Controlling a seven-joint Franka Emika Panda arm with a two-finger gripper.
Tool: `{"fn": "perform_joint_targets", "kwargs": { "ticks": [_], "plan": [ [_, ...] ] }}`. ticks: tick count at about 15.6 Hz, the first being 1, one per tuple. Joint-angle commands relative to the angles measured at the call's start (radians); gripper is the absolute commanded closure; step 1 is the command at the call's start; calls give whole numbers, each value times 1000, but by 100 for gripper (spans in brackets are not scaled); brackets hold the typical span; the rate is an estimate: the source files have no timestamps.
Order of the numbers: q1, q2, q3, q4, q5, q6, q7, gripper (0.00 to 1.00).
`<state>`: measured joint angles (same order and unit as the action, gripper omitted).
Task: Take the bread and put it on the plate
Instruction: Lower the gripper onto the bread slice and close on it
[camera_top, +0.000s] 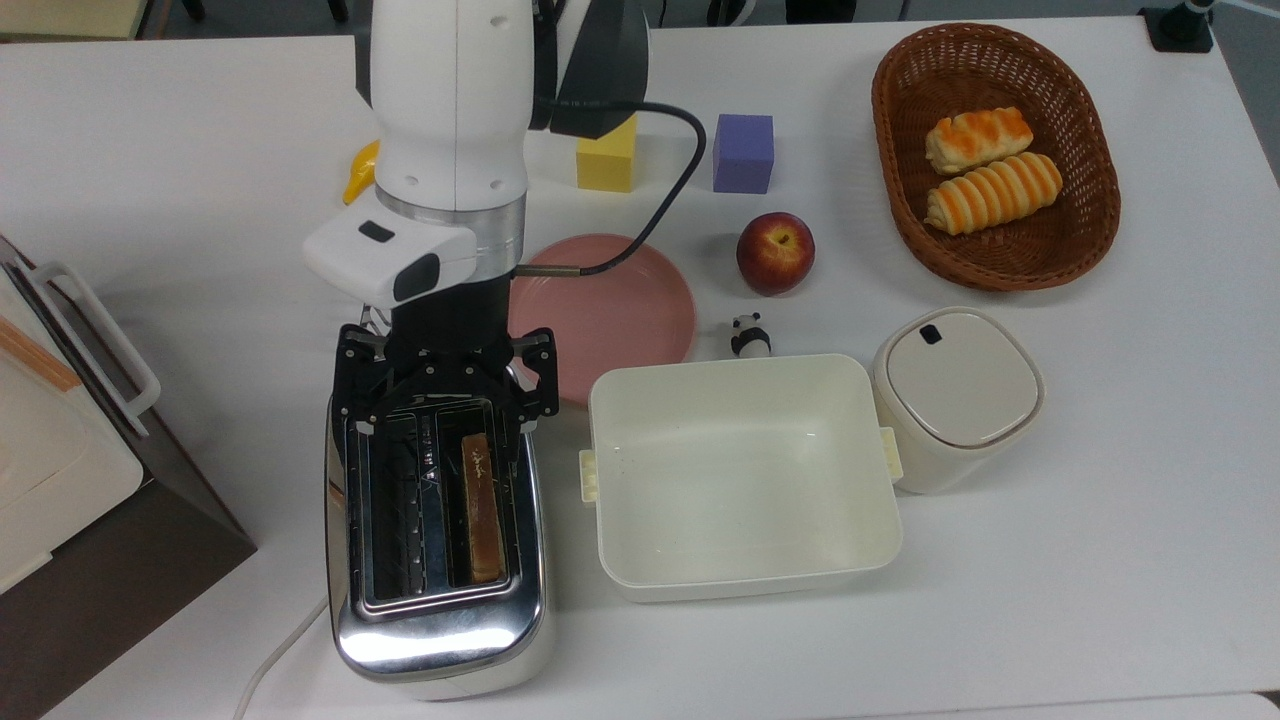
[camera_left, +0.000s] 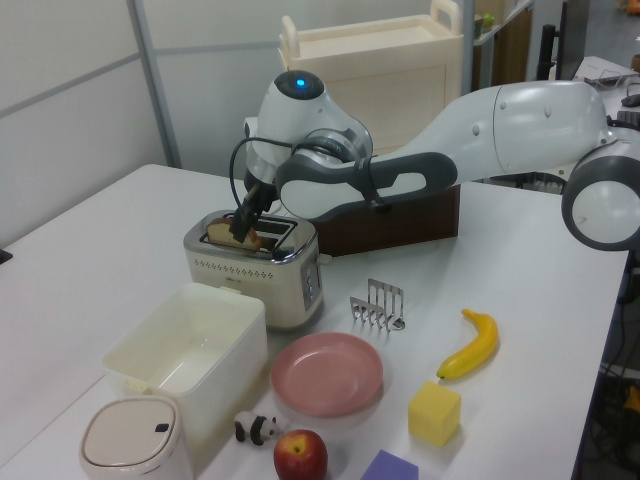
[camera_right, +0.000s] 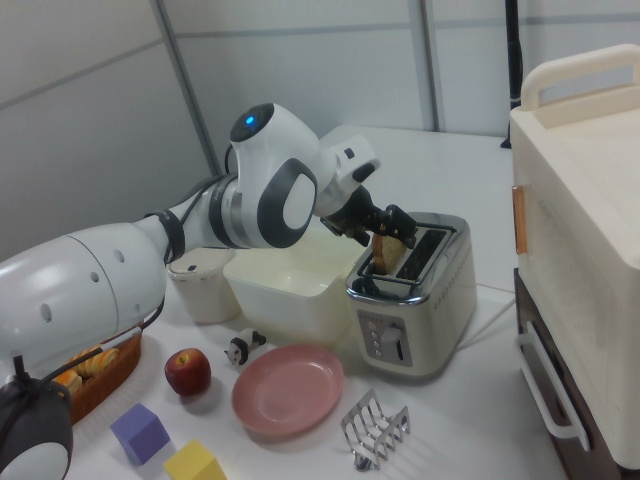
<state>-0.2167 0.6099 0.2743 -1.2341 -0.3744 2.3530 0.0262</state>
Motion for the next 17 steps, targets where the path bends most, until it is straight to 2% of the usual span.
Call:
{"fn": "perform_joint_targets", "kwargs": {
  "ticks": [1, 3, 6, 10, 11, 17],
  "plan": [
    [13, 17, -9, 18, -26, 17, 18, 5],
    [14, 16, -9, 19, -26, 17, 17, 21],
    [13, 16, -7, 19, -26, 17, 18, 62],
    [10, 14, -6, 19, -24, 17, 21, 96],
    [10, 13, -6, 19, -23, 15, 21, 100],
    [11, 11, -6, 19, -23, 17, 37, 100]
  ]
}}
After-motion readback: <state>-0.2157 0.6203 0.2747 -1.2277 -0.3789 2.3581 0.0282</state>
